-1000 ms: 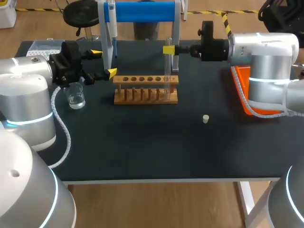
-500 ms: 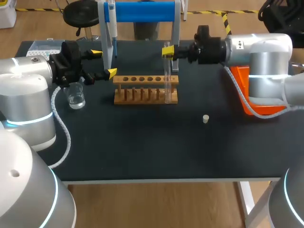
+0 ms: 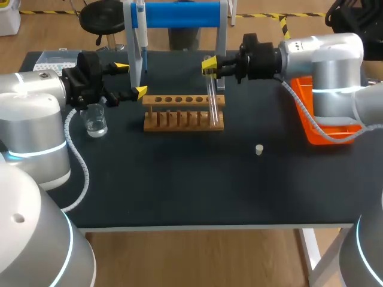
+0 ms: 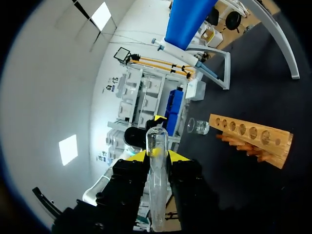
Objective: Invert the test tube, pick up the pipette, mount the tip to pipette, aspirate from beaker and dispense into the tube, eject the tip, return the pipette, and cap with the stopper.
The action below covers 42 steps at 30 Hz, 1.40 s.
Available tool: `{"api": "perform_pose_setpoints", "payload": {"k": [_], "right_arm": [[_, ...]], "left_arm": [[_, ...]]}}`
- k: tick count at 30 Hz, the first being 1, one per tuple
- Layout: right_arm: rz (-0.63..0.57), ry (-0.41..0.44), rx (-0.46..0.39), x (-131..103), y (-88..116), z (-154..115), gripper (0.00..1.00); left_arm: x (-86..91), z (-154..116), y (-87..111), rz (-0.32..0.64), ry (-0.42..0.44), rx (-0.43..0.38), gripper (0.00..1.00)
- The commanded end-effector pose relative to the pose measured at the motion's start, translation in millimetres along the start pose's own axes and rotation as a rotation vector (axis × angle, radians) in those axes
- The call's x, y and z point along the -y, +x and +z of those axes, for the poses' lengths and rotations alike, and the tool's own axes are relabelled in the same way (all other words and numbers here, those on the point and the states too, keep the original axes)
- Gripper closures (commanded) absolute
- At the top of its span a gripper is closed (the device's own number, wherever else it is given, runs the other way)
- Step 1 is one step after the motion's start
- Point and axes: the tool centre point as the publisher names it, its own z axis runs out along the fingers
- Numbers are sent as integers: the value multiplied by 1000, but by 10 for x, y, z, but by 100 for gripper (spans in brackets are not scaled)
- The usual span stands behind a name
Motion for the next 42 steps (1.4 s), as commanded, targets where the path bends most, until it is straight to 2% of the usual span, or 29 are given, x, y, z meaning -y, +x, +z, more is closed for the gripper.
{"api": "perform_pose_setpoints", "payload": {"k": [1, 15, 42], "right_arm": [[20, -13, -2, 16, -2, -11, 100], [171, 28, -40, 79, -53, 2, 100], [216, -1, -61, 75, -93, 0, 100]], "left_arm": [[-7, 5, 14, 1, 3, 5, 0], [-7, 5, 14, 1, 3, 5, 0], [-7, 5, 14, 1, 3, 5, 0]]}}
